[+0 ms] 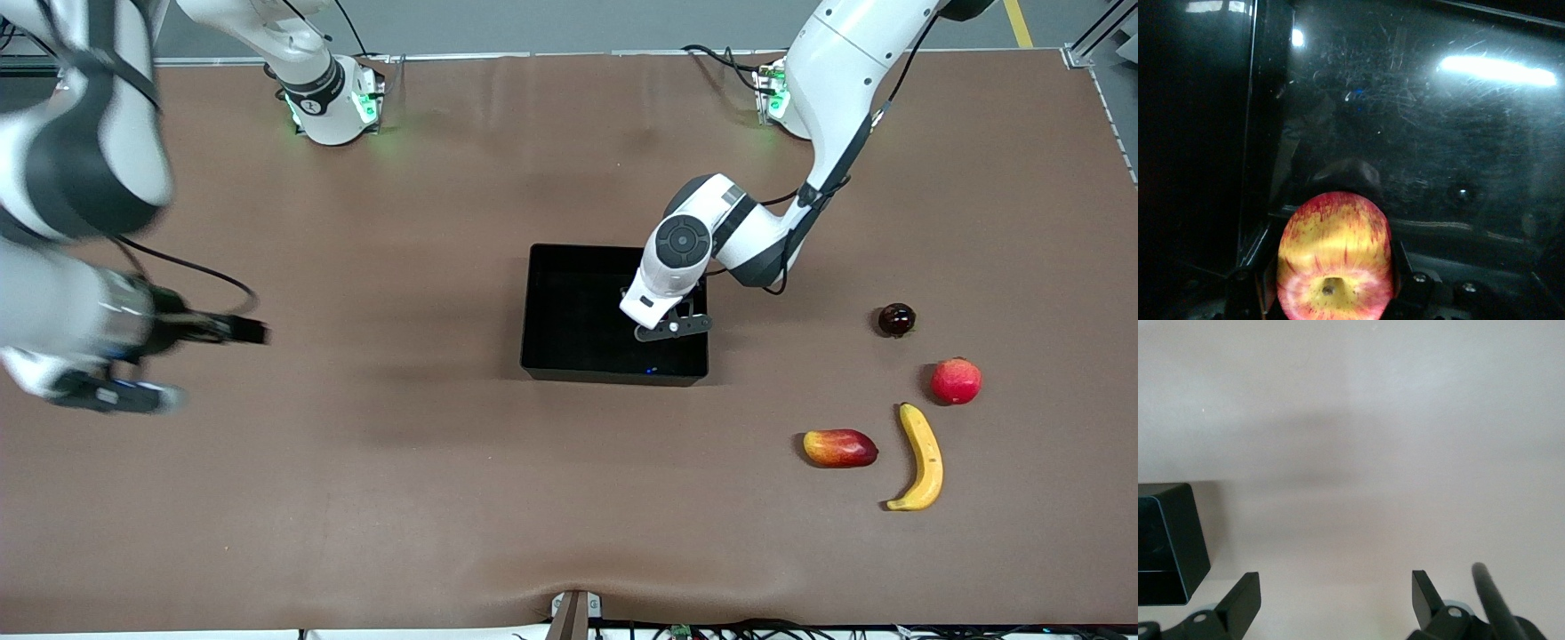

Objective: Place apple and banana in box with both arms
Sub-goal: 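Release the apple into the box while the right gripper withdraws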

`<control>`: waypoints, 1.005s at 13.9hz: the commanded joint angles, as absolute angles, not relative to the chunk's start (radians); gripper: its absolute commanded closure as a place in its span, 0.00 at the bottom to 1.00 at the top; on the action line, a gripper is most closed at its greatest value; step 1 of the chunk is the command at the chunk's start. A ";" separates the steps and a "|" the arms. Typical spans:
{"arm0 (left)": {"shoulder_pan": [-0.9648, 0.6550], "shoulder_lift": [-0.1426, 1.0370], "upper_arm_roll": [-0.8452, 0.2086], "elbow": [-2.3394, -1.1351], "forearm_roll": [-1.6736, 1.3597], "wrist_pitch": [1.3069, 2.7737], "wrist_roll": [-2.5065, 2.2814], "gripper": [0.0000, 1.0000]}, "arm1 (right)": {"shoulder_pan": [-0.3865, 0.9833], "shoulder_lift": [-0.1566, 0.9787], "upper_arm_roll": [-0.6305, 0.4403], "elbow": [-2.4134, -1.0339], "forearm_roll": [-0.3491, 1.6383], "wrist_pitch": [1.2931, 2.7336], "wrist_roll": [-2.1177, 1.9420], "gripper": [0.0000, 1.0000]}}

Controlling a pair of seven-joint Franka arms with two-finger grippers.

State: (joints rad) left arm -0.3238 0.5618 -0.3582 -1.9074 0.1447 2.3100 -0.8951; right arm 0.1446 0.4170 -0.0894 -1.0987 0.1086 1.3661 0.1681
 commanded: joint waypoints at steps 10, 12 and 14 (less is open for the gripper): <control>-0.042 0.383 -0.347 -1.674 0.169 1.982 -0.590 0.00 | 0.017 -0.024 0.002 -1.554 0.077 1.503 0.143 0.00; 0.082 0.419 -0.344 -1.632 0.170 1.988 -0.400 0.00 | 0.084 -0.031 -0.072 -1.560 0.071 1.502 0.079 0.00; 0.199 0.466 -0.345 -1.603 0.222 2.012 -0.237 0.00 | 0.101 -0.052 -0.112 -1.571 0.071 1.493 0.006 0.00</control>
